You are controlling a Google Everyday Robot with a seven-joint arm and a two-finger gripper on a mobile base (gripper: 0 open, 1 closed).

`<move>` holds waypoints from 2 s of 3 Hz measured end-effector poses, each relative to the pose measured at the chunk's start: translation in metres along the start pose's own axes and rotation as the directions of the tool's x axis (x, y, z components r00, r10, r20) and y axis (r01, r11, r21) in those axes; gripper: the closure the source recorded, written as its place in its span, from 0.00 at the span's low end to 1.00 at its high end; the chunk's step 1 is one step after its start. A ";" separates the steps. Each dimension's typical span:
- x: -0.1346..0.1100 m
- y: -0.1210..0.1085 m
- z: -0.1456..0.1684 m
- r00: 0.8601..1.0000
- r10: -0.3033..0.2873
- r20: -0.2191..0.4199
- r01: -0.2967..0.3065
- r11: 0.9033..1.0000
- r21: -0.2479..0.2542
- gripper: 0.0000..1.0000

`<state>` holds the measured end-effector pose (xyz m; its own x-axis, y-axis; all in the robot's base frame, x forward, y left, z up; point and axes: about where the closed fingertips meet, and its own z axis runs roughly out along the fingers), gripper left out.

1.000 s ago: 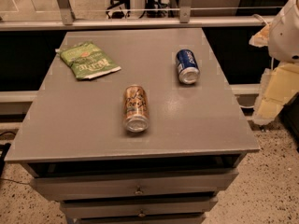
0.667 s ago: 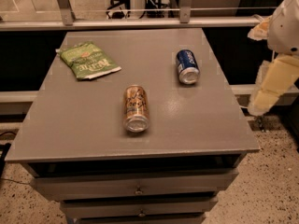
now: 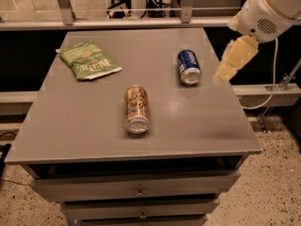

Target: Place pepsi can upright

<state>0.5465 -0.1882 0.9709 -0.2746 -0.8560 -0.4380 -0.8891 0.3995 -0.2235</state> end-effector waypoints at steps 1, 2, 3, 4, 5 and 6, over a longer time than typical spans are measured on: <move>-0.030 -0.047 0.045 0.973 0.208 0.098 -0.208 0.978 -0.018 0.00; -0.050 -0.076 0.076 0.919 0.369 0.141 -0.371 0.929 -0.014 0.00; -0.068 -0.093 0.096 0.877 0.462 0.136 -0.472 0.880 0.053 0.00; -0.070 -0.103 0.119 0.846 0.529 0.069 -0.533 0.831 0.157 0.00; -0.051 -0.106 0.147 0.791 0.611 -0.029 -0.585 0.771 0.251 0.00; -0.038 -0.107 0.165 0.752 0.654 -0.081 -0.612 0.739 0.282 0.00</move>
Offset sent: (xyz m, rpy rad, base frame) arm 0.1558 0.0497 -0.0362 0.3741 0.0772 -0.4838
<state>0.7123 -0.1437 0.8676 -0.8180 -0.4089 -0.4046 -0.3853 0.9117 -0.1425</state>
